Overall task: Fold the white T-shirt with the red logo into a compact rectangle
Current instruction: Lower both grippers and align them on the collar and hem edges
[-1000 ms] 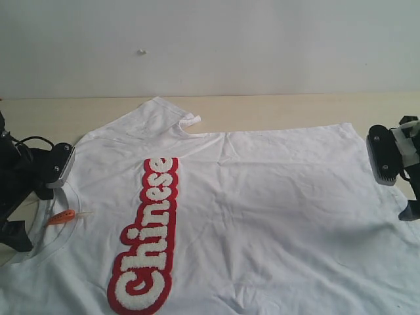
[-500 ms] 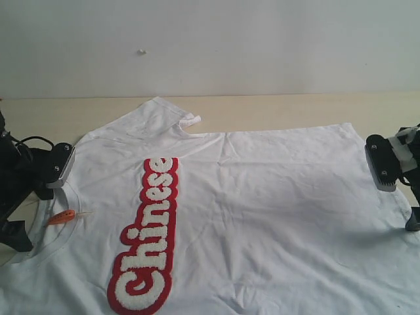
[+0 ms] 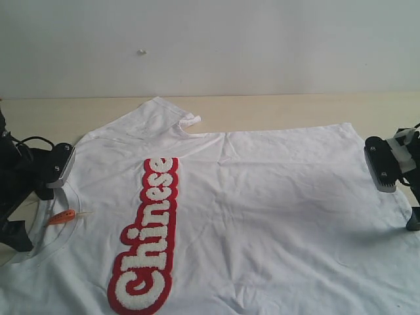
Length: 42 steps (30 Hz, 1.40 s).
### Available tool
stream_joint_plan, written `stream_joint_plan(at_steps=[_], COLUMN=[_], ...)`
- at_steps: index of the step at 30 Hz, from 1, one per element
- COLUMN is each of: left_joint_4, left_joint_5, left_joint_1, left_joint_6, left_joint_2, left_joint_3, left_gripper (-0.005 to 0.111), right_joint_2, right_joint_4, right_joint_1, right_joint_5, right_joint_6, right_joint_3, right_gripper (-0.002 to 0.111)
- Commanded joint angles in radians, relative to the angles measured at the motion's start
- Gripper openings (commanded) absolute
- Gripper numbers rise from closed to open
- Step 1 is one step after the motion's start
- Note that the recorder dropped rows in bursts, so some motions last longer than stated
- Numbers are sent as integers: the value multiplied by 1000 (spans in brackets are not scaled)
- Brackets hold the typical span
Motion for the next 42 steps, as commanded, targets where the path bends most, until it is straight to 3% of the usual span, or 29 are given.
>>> stream_joint_plan(at_steps=[1, 11, 16, 42], left_joint_4=[-12, -12, -12, -40], left_joint_5=[38, 38, 34, 19], left_joint_1=[-6, -6, -6, -6], left_joint_6=[-5, -5, -5, 18], left_joint_2=[38, 38, 39, 39], left_joint_3=[3, 3, 3, 3], left_gripper=[105, 105, 105, 105], right_joint_2=[43, 124, 128, 195], right_joint_4=[2, 53, 100, 73], right_joint_1=[-4, -4, -4, -4], right_joint_5=[-7, 112, 92, 185], right_joint_6=[-10, -11, -134, -54], right_joint_3=[6, -66, -66, -74], right_gripper=[105, 105, 105, 105])
